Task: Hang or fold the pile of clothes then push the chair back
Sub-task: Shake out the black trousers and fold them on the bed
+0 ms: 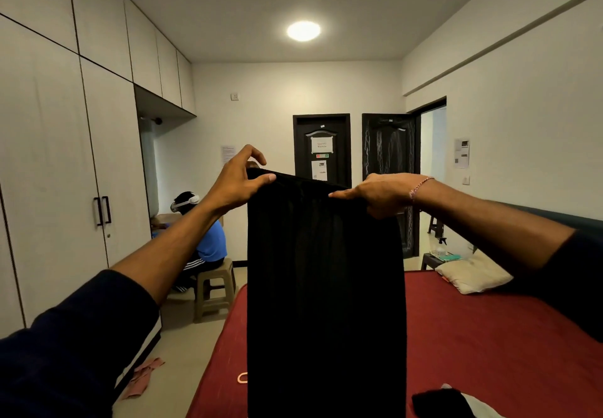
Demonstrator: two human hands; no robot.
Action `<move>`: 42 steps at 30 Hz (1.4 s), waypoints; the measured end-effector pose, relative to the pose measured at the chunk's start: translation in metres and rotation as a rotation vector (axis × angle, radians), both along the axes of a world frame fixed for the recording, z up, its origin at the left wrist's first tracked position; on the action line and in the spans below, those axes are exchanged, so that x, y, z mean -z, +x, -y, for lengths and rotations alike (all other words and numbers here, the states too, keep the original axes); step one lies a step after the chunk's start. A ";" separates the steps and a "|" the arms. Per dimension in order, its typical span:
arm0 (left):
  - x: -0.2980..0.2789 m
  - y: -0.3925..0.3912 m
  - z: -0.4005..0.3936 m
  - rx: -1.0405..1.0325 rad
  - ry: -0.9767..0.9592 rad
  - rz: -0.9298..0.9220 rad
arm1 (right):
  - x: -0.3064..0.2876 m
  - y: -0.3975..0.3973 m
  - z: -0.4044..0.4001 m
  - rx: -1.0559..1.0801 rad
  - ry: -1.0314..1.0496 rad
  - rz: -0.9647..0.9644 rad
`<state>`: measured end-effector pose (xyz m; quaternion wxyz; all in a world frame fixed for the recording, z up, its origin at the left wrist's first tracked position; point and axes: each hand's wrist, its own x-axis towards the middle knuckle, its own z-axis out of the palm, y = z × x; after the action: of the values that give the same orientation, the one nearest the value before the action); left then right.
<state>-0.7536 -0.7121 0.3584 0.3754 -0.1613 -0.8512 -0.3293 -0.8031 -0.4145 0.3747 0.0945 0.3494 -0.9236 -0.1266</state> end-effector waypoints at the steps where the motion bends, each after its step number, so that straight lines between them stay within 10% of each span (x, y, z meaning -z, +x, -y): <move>1: 0.000 0.000 -0.003 -0.002 0.012 -0.008 | 0.000 -0.003 0.004 0.019 -0.051 0.001; 13: 0.018 -0.006 -0.057 0.068 -0.023 0.020 | -0.016 -0.003 0.051 0.244 -0.969 0.761; 31: -0.004 -0.010 -0.066 0.172 0.019 0.120 | -0.016 0.006 0.045 0.160 -1.489 1.112; 36: -0.019 -0.010 -0.045 0.239 0.178 0.106 | 0.003 -0.014 0.004 0.019 -1.133 0.460; 42: -0.023 -0.007 -0.034 0.272 0.138 0.173 | 0.031 -0.027 0.009 -0.242 -1.144 0.650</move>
<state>-0.7607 -0.6777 0.3817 0.2631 -0.2196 -0.8260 -0.4475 -0.8301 -0.4233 0.3441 -0.0045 0.3656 -0.7810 0.5063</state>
